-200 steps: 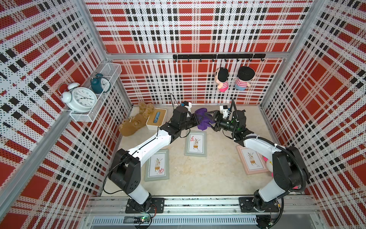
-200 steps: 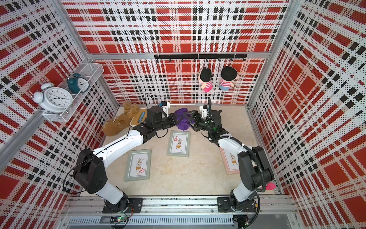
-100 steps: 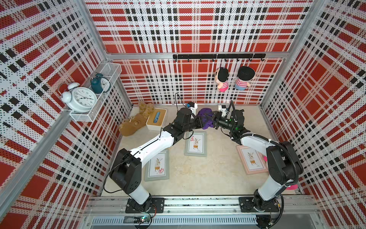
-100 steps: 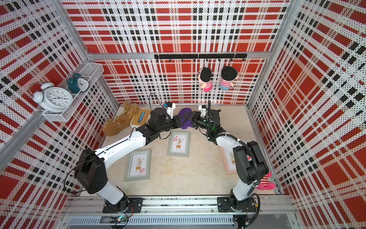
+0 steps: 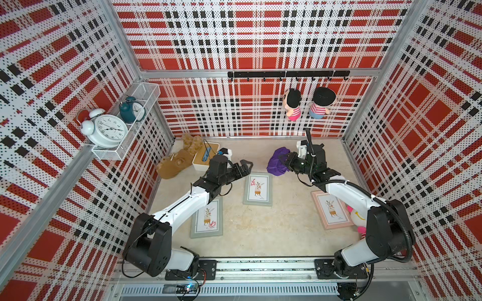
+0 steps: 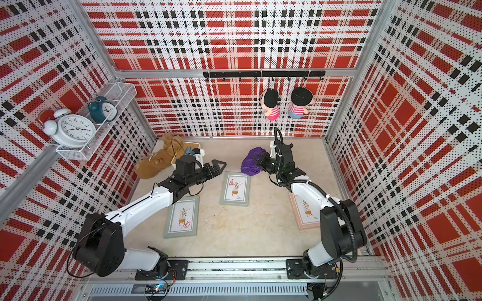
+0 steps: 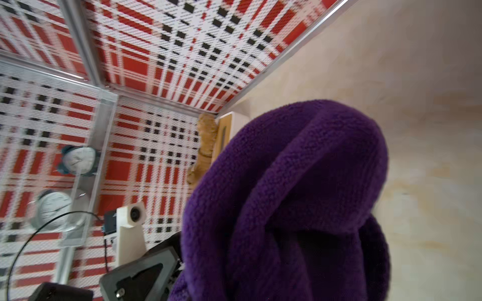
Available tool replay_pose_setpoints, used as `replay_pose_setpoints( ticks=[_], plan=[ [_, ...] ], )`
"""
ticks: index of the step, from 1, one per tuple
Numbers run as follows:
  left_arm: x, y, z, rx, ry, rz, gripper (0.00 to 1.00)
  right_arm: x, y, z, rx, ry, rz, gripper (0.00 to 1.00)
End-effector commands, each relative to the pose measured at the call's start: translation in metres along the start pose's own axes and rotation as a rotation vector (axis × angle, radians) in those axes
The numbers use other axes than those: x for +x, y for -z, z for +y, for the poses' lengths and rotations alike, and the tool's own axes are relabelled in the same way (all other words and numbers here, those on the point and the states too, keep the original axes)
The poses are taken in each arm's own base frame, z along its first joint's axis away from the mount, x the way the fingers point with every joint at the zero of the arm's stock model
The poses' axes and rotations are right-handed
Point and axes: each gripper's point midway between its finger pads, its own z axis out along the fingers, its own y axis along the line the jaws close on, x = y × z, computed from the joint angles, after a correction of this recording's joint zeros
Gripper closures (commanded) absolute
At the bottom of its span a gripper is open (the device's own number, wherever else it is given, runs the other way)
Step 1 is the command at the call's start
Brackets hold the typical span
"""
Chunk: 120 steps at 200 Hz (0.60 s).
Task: Wipe the picture frame with a cloth
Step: Adjust the cleaning item, then wipe the dirt from the picture frame.
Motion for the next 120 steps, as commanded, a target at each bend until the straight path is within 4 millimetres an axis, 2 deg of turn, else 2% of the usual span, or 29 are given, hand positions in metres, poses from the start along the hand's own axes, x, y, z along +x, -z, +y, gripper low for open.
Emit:
replay_pose_setpoints(
  ticks=[1, 17, 55, 85, 120],
  plan=[
    [0.006, -0.002, 0.048, -0.124, 0.034, -0.017, 0.00, -0.006, 0.015, -0.040, 0.234, 0.161, -0.033, 0.97],
    [0.019, -0.011, 0.077, -0.198, 0.046, 0.024, 0.06, -0.002, 0.016, -0.055, 0.300, 0.196, -0.020, 0.99],
    [0.043, -0.039, 0.103, -0.252, 0.029, 0.135, 0.29, 0.004, 0.016, -0.074, 0.368, 0.213, 0.005, 0.99],
    [0.059, -0.061, 0.098, -0.227, 0.019, 0.205, 0.41, 0.010, 0.012, -0.078, 0.365, 0.193, 0.023, 0.99],
    [0.074, -0.081, 0.085, -0.195, 0.018, 0.255, 0.48, 0.015, 0.007, -0.084, 0.371, 0.183, 0.044, 0.99]
  ],
)
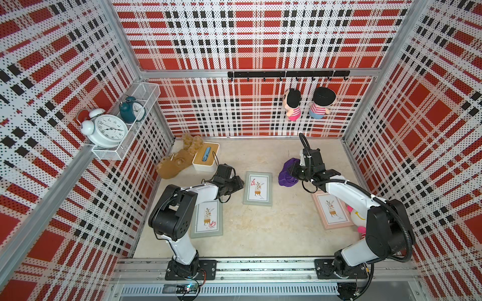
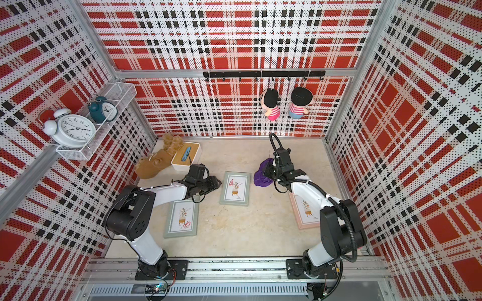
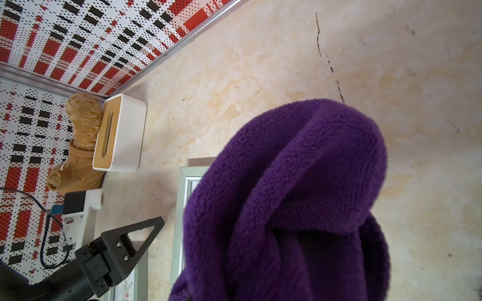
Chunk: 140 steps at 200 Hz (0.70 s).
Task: Wipe the picture frame with a cloth
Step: Wipe the dirt from the picture frame.
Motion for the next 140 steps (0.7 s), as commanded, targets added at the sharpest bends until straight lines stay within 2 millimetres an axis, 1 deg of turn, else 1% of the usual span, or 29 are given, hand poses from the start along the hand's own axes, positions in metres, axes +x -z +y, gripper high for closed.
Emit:
replay_pose_setpoints(
  ticks=[1, 22, 38, 50, 76, 87, 106, 116, 140],
  plan=[
    [0.001, -0.009, -0.022, 0.057, -0.027, 0.020, 0.48, 0.001, -0.005, -0.004, 0.016, 0.008, 0.006, 0.99],
    [0.004, -0.015, -0.029, 0.064, -0.027, 0.019, 0.54, 0.002, -0.006, -0.006, 0.025, 0.010, 0.013, 0.99],
    [0.006, -0.021, -0.028, 0.050, -0.022, 0.023, 0.57, 0.003, -0.007, -0.009, 0.042, 0.004, 0.022, 1.00],
    [0.008, -0.024, -0.027, 0.041, -0.024, 0.025, 0.62, 0.005, -0.009, -0.011, 0.055, 0.003, 0.032, 1.00],
    [0.018, -0.028, -0.030, 0.056, -0.021, 0.056, 0.71, 0.006, -0.012, -0.008, 0.059, 0.041, 0.036, 1.00],
    [0.025, -0.028, -0.034, 0.081, -0.015, 0.076, 0.74, 0.007, -0.014, -0.003, 0.055, 0.081, 0.042, 1.00],
    [0.036, -0.027, -0.040, 0.110, 0.000, 0.100, 0.76, 0.017, -0.022, 0.009, 0.044, 0.190, 0.078, 1.00],
    [0.041, -0.026, -0.041, 0.128, 0.020, 0.110, 0.76, 0.028, -0.029, 0.017, 0.041, 0.280, 0.118, 1.00],
    [0.054, -0.024, -0.044, 0.152, 0.040, 0.117, 0.76, 0.053, -0.042, 0.040, 0.014, 0.415, 0.198, 1.00]
  ],
)
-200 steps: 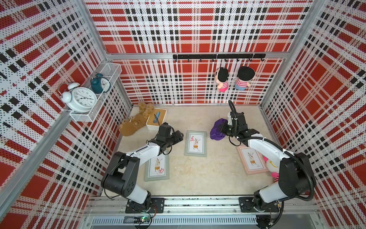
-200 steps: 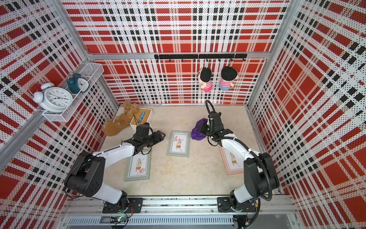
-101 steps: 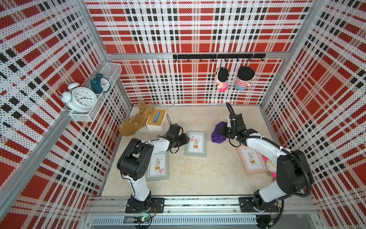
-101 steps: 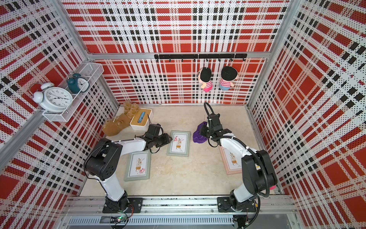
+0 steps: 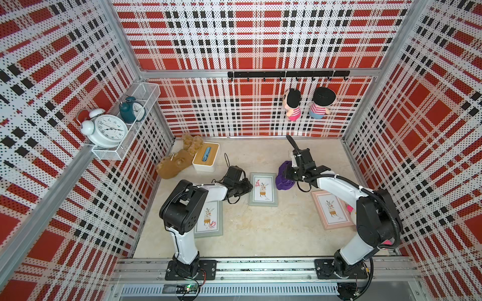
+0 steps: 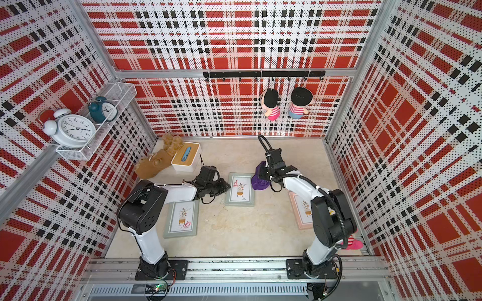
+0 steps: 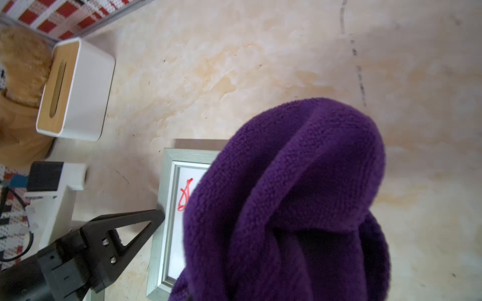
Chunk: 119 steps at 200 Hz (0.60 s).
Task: Wipe the picture frame with a cloth
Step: Wipe the dirt from the picture frame.
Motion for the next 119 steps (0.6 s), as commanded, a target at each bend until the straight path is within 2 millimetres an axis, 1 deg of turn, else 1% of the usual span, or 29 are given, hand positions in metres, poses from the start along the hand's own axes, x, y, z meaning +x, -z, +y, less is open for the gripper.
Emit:
replay_pose_setpoints(
  ticks=[1, 14, 33, 50, 68, 81, 106, 119],
  plan=[
    [0.017, 0.000, -0.008, 0.048, 0.028, 0.029, 0.76, 0.018, -0.012, 0.027, -0.023, 0.190, 0.071, 1.00],
    [0.026, -0.002, -0.005, 0.035, 0.032, 0.042, 0.76, 0.027, -0.022, 0.039, -0.031, 0.229, 0.099, 1.00],
    [0.034, -0.004, 0.004, 0.003, 0.036, 0.047, 0.77, 0.039, -0.037, 0.044, -0.006, 0.250, 0.124, 1.00],
    [0.040, -0.005, 0.015, -0.032, 0.056, 0.054, 0.78, 0.049, -0.051, 0.041, 0.042, 0.269, 0.126, 1.00],
    [0.046, -0.005, 0.028, -0.078, 0.072, 0.058, 0.79, 0.060, -0.061, 0.035, 0.100, 0.296, 0.106, 1.00],
    [0.050, -0.006, 0.036, -0.101, 0.083, 0.061, 0.81, 0.066, -0.063, 0.035, 0.115, 0.318, 0.053, 1.00],
    [0.058, -0.009, 0.046, -0.130, 0.096, 0.075, 0.82, 0.078, -0.062, 0.031, 0.116, 0.305, -0.048, 1.00],
    [0.062, -0.011, 0.049, -0.139, 0.100, 0.084, 0.83, 0.084, -0.061, 0.040, 0.082, 0.313, -0.087, 1.00]
  ],
)
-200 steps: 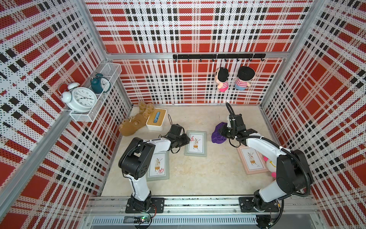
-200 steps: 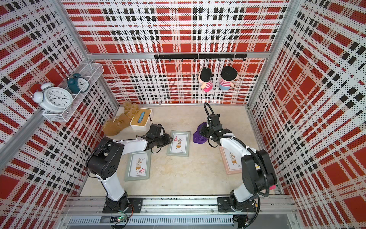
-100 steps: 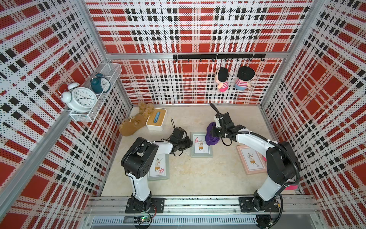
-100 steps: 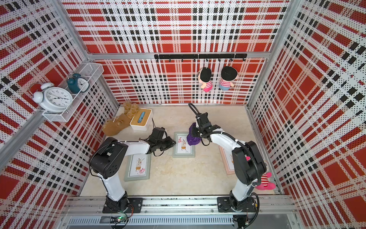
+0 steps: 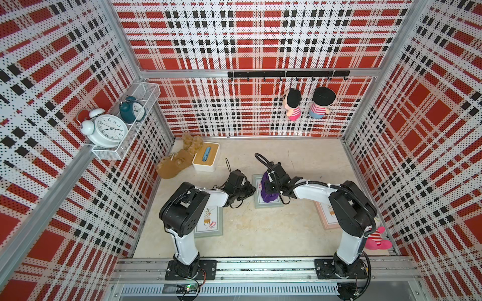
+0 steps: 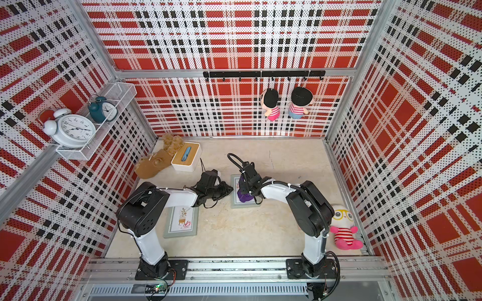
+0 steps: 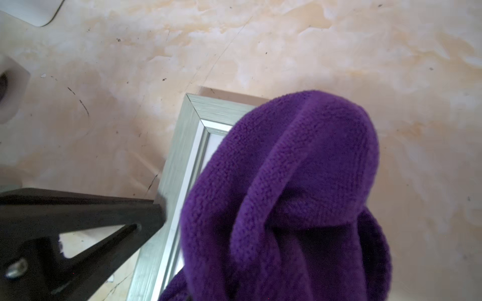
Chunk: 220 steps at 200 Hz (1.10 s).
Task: Wipe the picture frame with a cloth
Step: Wipe the dirt from the picture frame.
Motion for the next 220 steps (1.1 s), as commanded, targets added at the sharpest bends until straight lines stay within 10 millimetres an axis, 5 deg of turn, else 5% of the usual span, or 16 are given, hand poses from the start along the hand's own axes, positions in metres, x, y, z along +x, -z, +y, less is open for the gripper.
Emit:
replay_pose_setpoints(
  ticks=[1, 45, 67, 96, 117, 148, 180, 220],
  plan=[
    [0.045, -0.005, 0.059, -0.195, 0.052, 0.114, 0.83, 0.012, -0.001, 0.003, 0.026, 0.013, -0.077, 1.00],
    [0.053, -0.008, 0.068, -0.221, 0.066, 0.130, 0.84, 0.020, -0.010, 0.041, -0.074, 0.020, -0.098, 1.00],
    [0.055, -0.010, 0.073, -0.233, 0.074, 0.136, 0.84, 0.018, -0.024, 0.018, 0.019, 0.013, -0.099, 1.00],
    [0.057, -0.010, 0.079, -0.256, 0.067, 0.141, 0.84, -0.007, -0.023, -0.021, 0.149, -0.034, -0.152, 1.00],
    [0.059, -0.011, 0.082, -0.264, 0.067, 0.143, 0.85, -0.018, -0.023, -0.015, 0.131, -0.004, -0.174, 1.00],
    [0.060, -0.014, 0.082, -0.266, 0.067, 0.150, 0.85, 0.012, -0.020, 0.026, 0.038, 0.043, -0.128, 1.00],
    [0.061, -0.013, 0.085, -0.276, 0.072, 0.150, 0.86, 0.040, 0.008, 0.020, 0.019, 0.004, -0.142, 1.00],
    [0.062, -0.013, 0.086, -0.284, 0.069, 0.152, 0.86, -0.003, -0.020, -0.006, 0.109, 0.031, -0.182, 1.00]
  ],
)
